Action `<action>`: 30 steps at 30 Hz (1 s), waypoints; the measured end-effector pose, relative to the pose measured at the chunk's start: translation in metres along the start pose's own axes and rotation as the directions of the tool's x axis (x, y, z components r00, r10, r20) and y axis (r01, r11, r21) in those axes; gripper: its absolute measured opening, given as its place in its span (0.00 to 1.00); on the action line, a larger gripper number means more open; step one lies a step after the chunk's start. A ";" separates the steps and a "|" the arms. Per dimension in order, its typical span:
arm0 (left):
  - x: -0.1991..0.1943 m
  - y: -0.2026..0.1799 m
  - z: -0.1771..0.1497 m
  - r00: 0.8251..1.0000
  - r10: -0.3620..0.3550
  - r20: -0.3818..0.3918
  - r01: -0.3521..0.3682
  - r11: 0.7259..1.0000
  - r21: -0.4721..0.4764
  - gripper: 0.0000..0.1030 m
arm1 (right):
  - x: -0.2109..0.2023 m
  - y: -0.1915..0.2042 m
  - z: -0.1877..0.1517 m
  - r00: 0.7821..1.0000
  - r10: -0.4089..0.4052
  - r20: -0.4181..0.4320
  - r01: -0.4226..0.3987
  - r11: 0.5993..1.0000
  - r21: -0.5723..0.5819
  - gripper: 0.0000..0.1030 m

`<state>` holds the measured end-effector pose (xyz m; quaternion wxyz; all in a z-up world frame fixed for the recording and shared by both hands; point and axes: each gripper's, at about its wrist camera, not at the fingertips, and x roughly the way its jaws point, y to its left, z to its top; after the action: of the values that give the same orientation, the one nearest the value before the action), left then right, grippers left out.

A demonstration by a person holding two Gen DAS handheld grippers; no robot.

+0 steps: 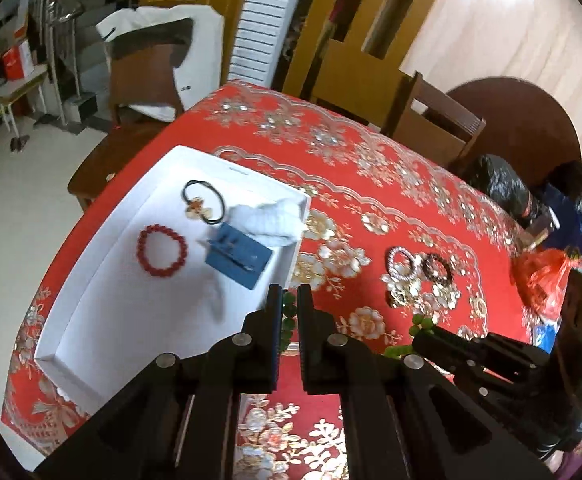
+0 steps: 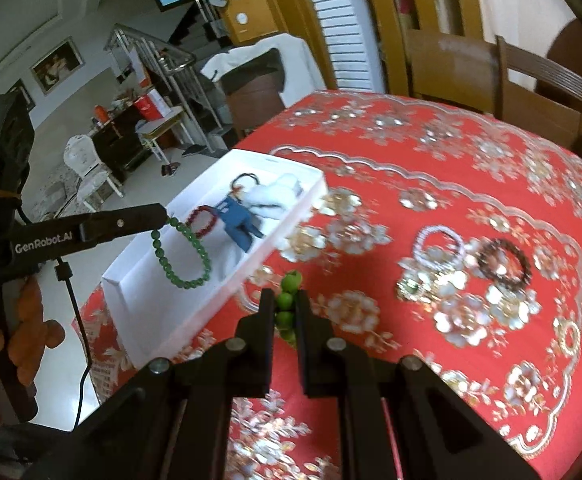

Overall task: Organize jewelry
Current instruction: 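Carry dark green bracelet with left tool and lime bracelet with right tool into box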

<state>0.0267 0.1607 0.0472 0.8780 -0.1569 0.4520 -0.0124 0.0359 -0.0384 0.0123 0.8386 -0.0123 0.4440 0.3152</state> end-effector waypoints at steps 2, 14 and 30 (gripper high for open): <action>0.000 0.013 0.001 1.000 0.006 -0.004 -0.006 1.000 -0.025 0.31 | 0.005 0.009 0.004 1.000 0.010 -0.003 -0.010 1.000 -0.011 0.09; 0.031 0.067 0.003 0.996 0.032 -0.082 -0.040 0.995 -0.094 0.31 | 0.055 0.067 0.024 0.993 0.096 -0.068 -0.101 0.992 -0.077 0.09; 0.076 0.154 -0.003 0.977 0.144 -0.159 -0.175 0.964 -0.202 0.32 | 0.166 0.075 0.035 0.977 0.081 -0.197 -0.085 0.996 -0.008 0.09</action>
<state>0.0510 0.2941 -0.0587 0.8195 -0.2124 0.5236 0.0962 0.0894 0.1180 -0.0721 0.7767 -0.0319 0.5222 0.3508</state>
